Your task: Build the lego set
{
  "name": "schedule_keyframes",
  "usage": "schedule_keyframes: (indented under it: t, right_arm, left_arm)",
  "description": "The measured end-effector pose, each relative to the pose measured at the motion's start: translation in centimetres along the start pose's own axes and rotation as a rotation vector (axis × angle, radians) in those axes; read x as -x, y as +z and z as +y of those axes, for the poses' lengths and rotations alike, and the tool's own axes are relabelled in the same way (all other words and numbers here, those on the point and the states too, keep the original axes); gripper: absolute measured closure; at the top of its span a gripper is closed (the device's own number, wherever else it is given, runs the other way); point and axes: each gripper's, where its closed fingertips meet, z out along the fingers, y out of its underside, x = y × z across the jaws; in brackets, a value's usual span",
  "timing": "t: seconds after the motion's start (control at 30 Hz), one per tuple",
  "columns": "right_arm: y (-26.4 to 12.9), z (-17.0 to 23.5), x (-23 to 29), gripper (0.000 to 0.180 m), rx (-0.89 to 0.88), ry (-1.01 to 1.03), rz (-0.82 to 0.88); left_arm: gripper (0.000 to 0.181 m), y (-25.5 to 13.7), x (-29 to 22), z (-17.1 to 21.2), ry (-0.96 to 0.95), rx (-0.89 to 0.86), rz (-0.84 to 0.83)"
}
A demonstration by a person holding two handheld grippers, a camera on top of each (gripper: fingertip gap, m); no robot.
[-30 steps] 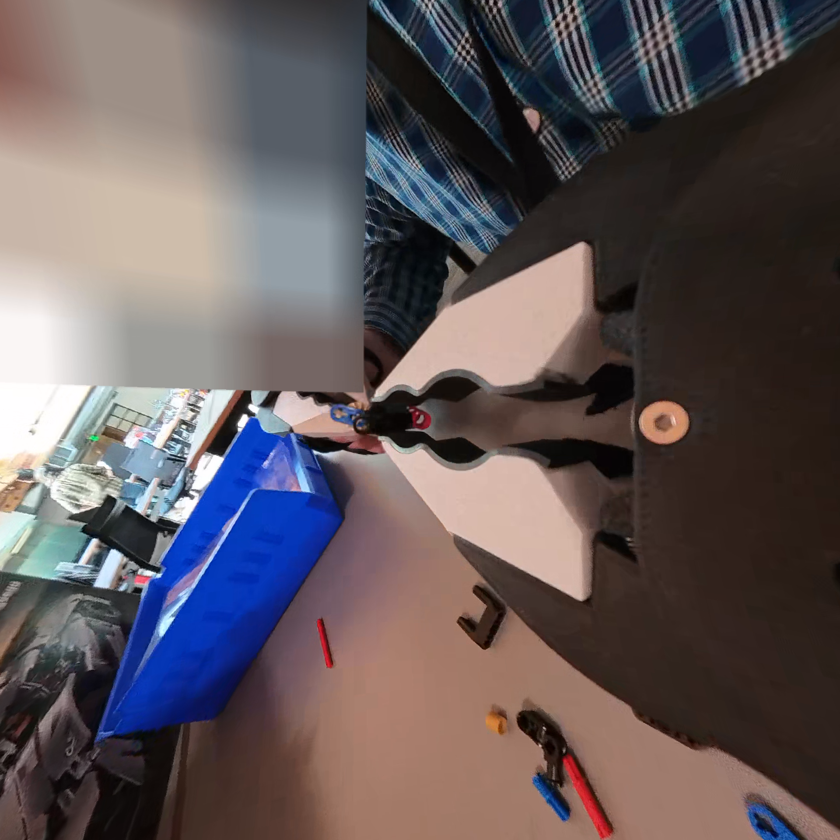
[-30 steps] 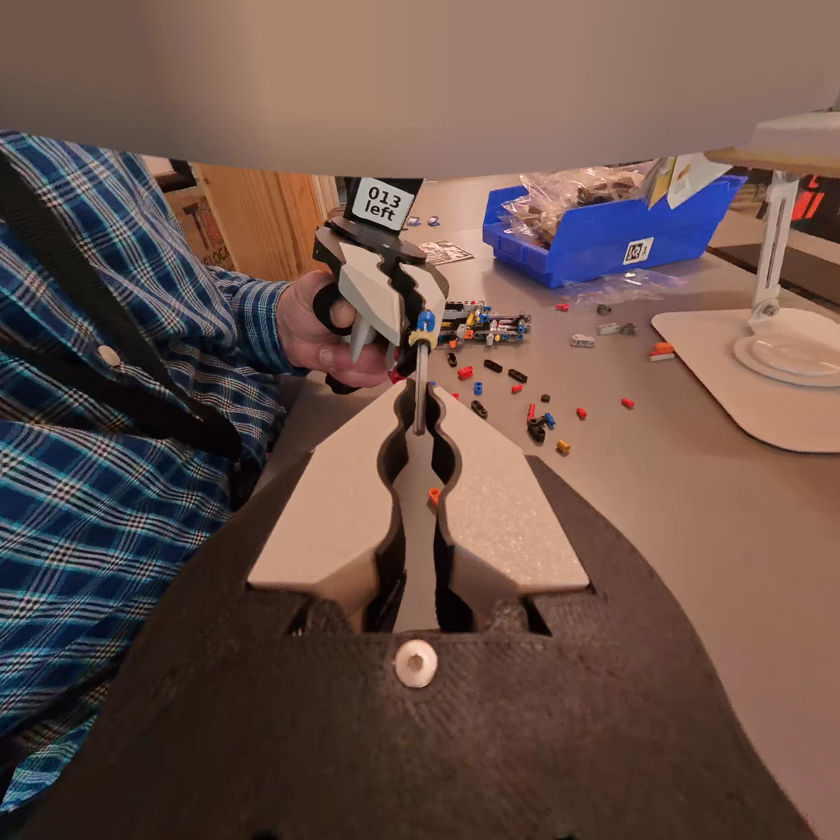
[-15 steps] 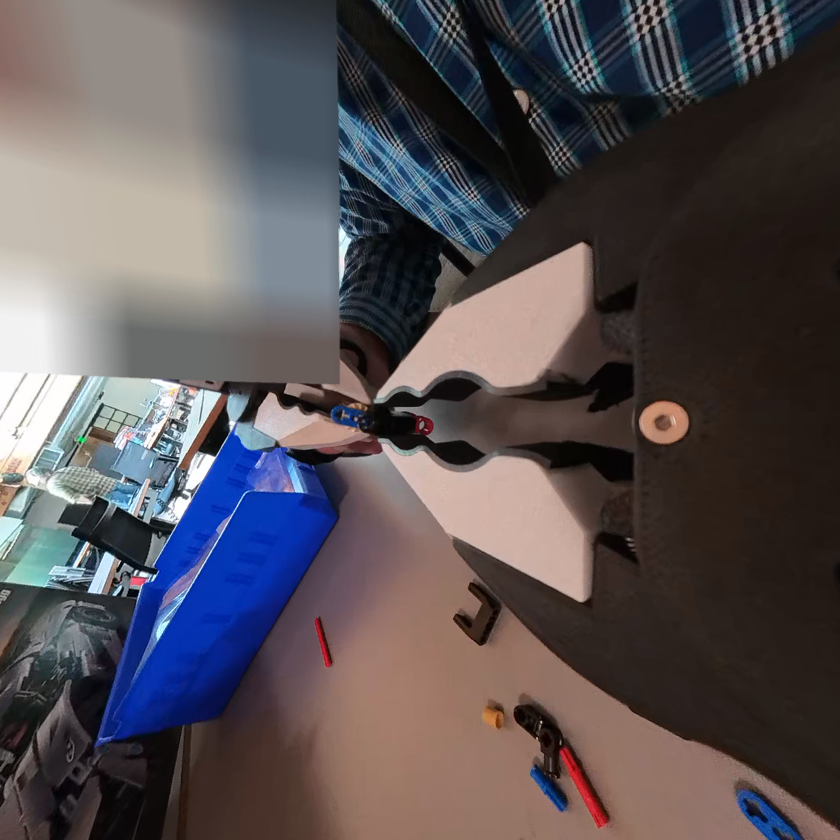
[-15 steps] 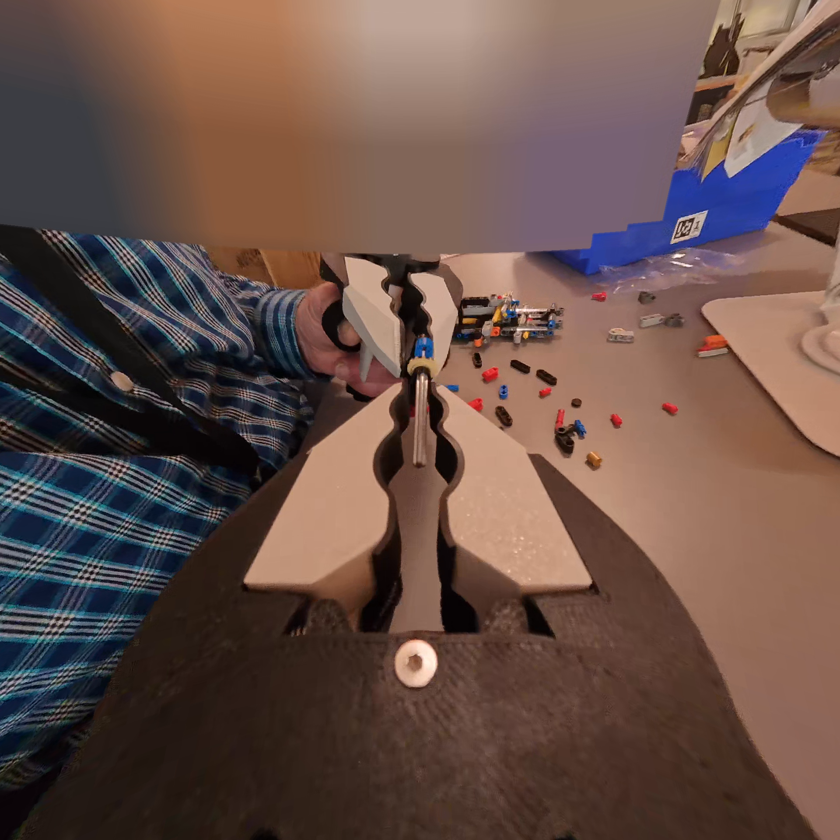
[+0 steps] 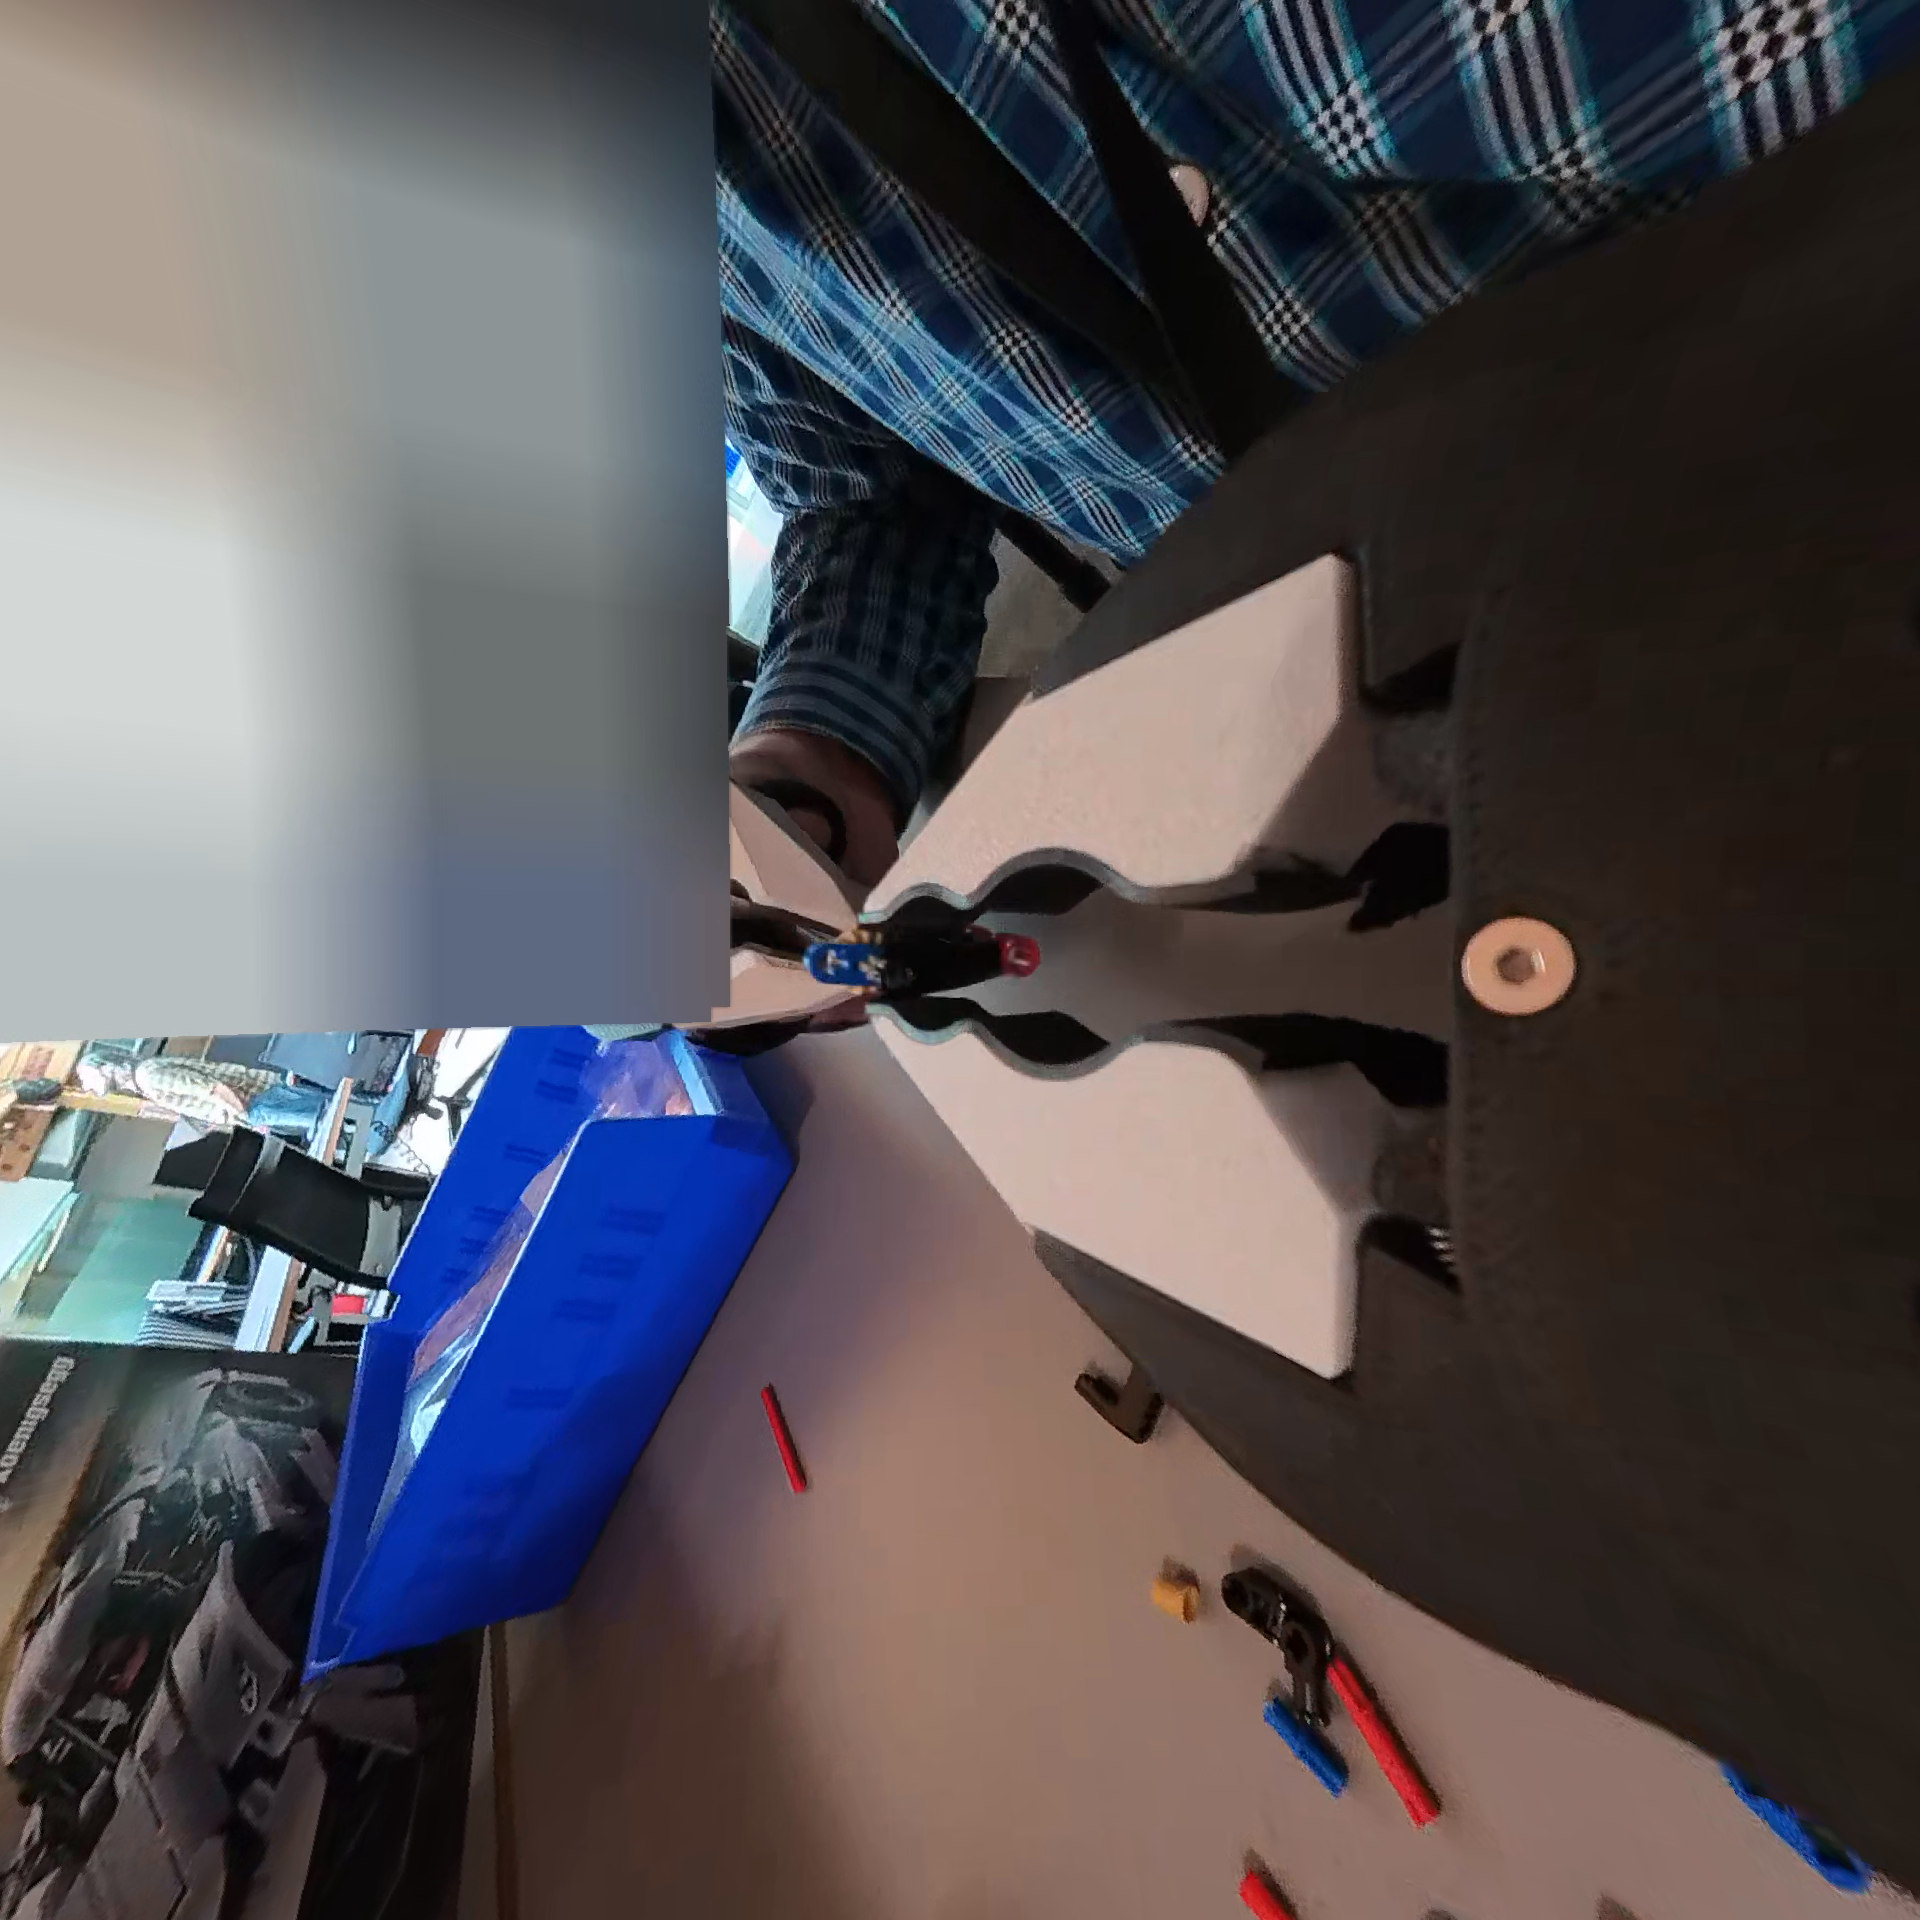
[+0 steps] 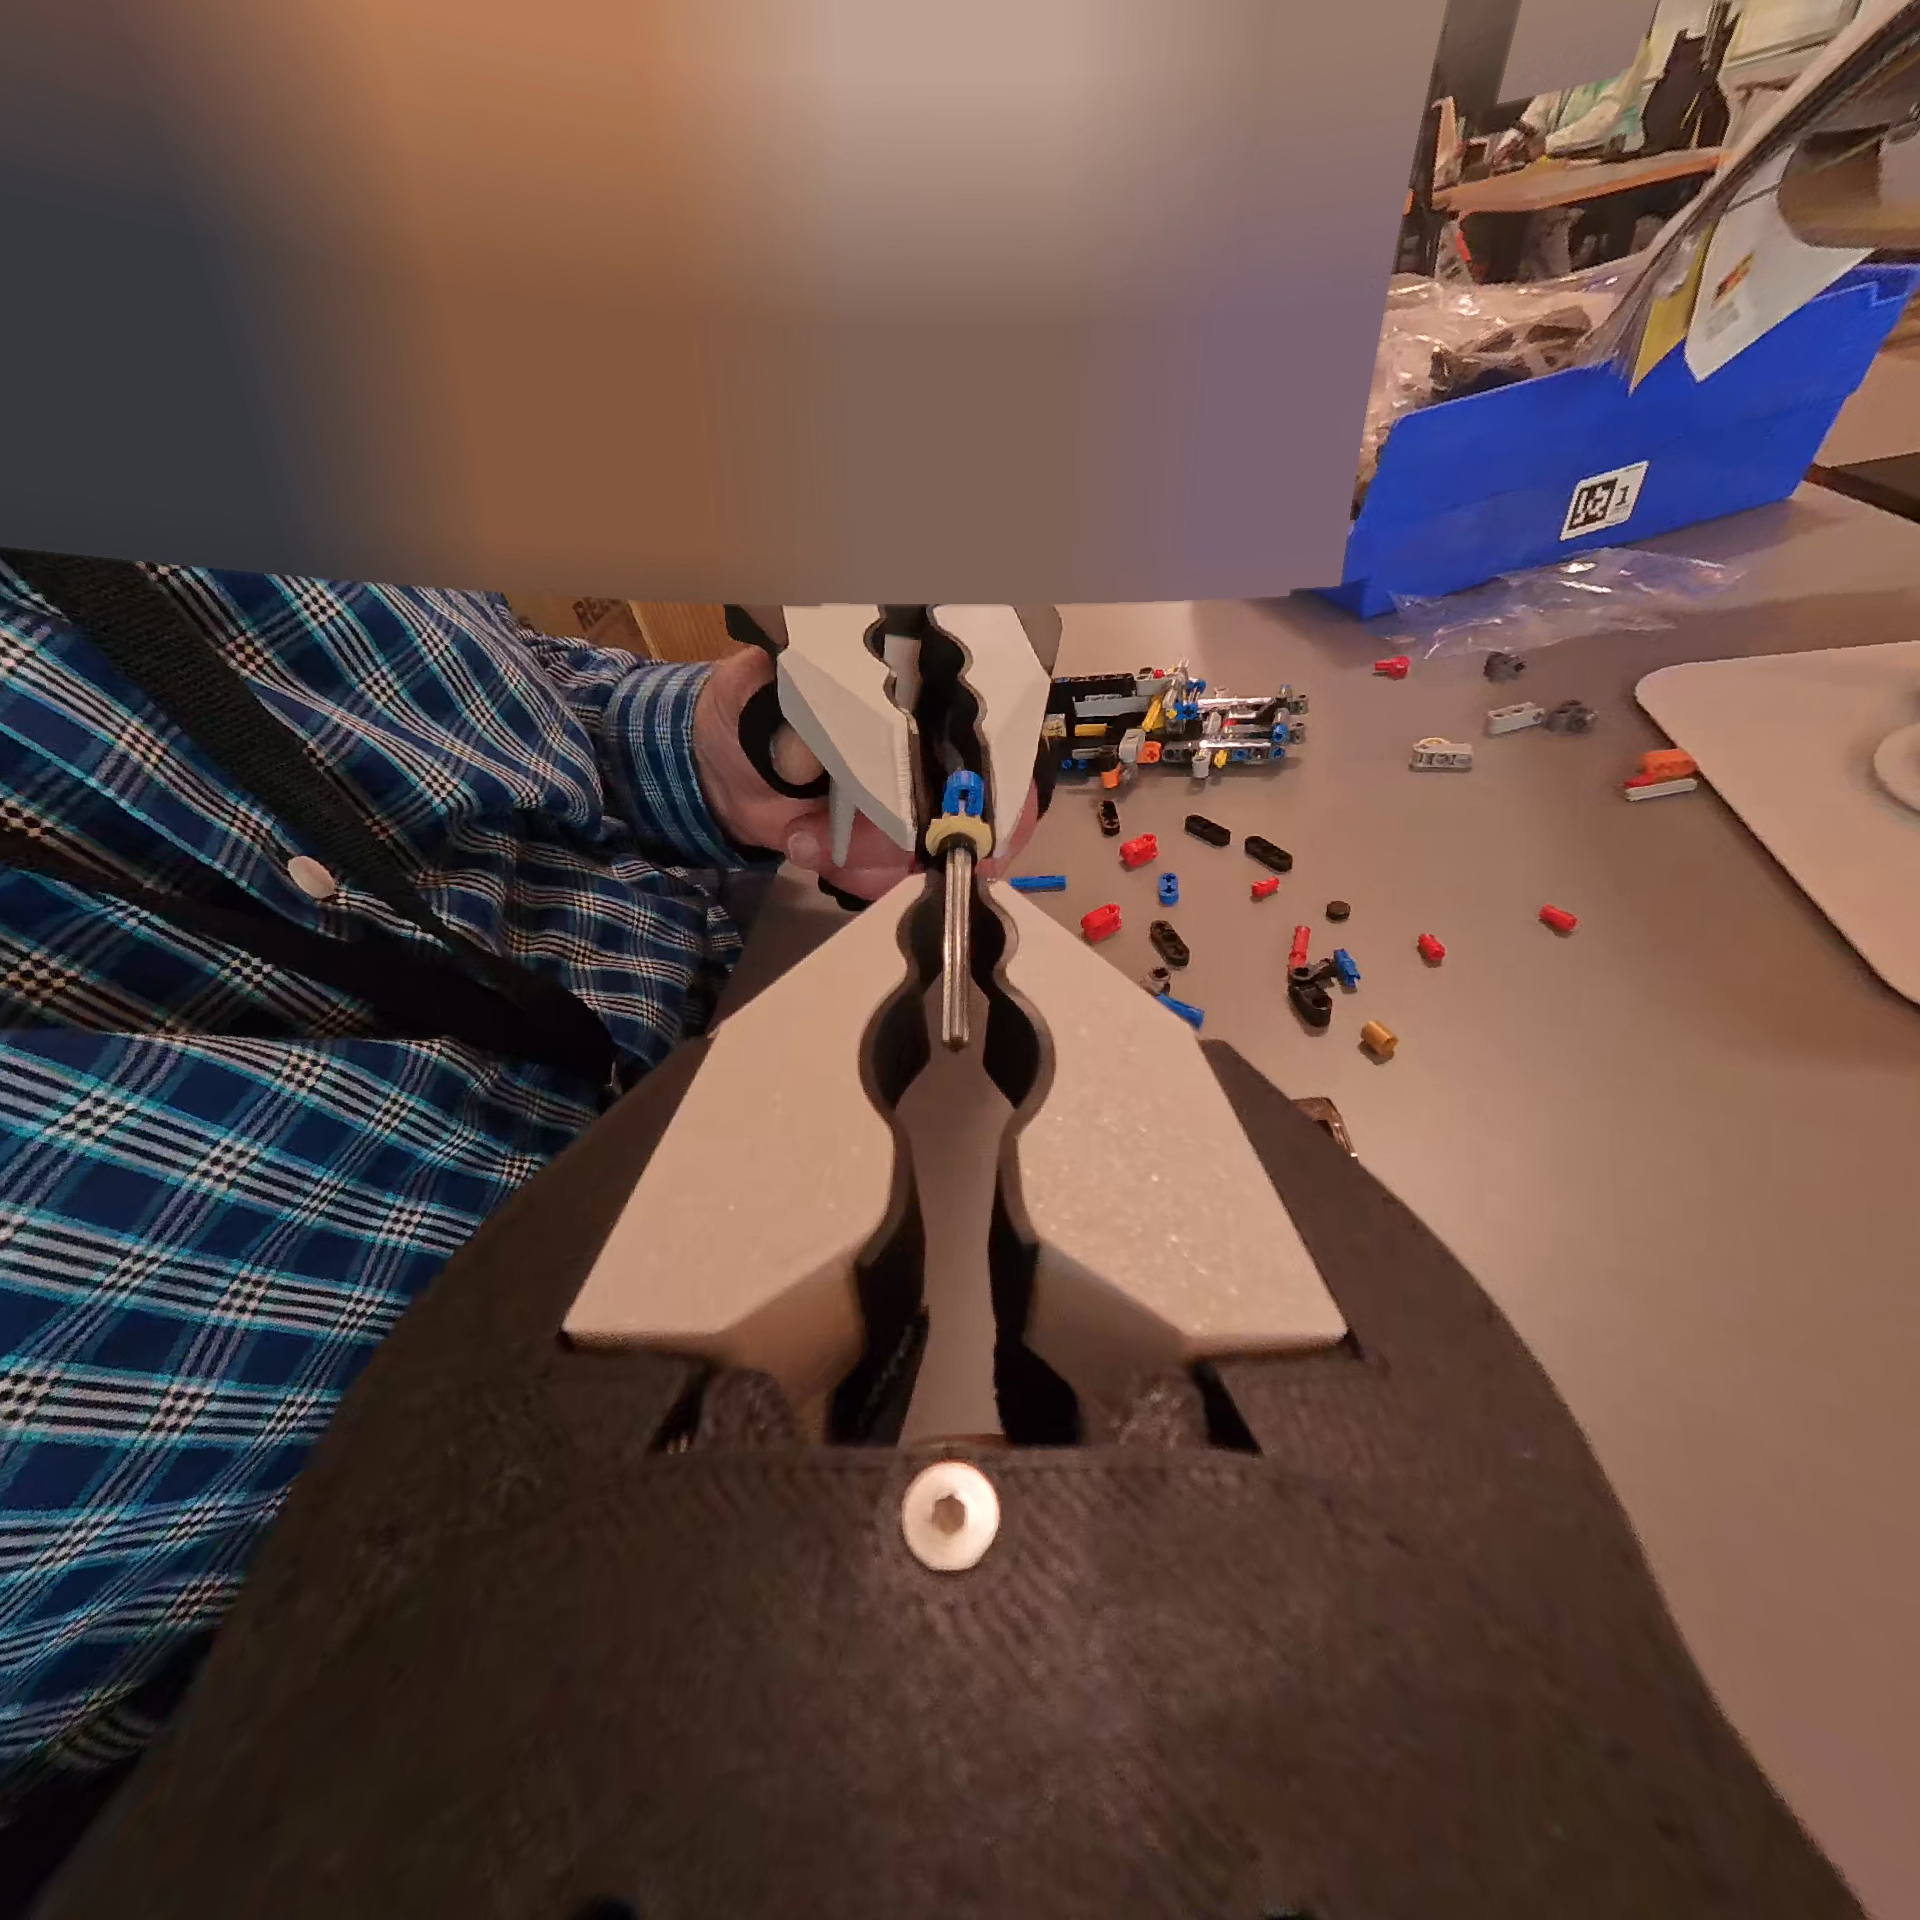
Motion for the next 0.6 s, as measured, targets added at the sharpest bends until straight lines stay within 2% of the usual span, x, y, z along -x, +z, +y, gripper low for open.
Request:
schedule_keyframes:
  t: [0.37, 0.43, 0.6]
  right_arm:
    - [0.3, -1.1, 0.3, 0.179, -0.077, -0.049, 0.066]
    - [-0.1, -1.0, 0.4, 0.179, -0.051, -0.09, 0.071]
    - [-0.3, -1.0, 0.9, 0.179, -0.042, -0.1, 0.022]
  left_arm:
    - [0.176, -0.8, -0.3, -1.4, -0.062, -0.095, 0.014]
    - [0.176, -0.5, -0.5, -1.2, -0.03, -0.067, 0.003]
    - [0.177, -0.5, -1.0, -1.2, -0.086, -0.08, 0.064]
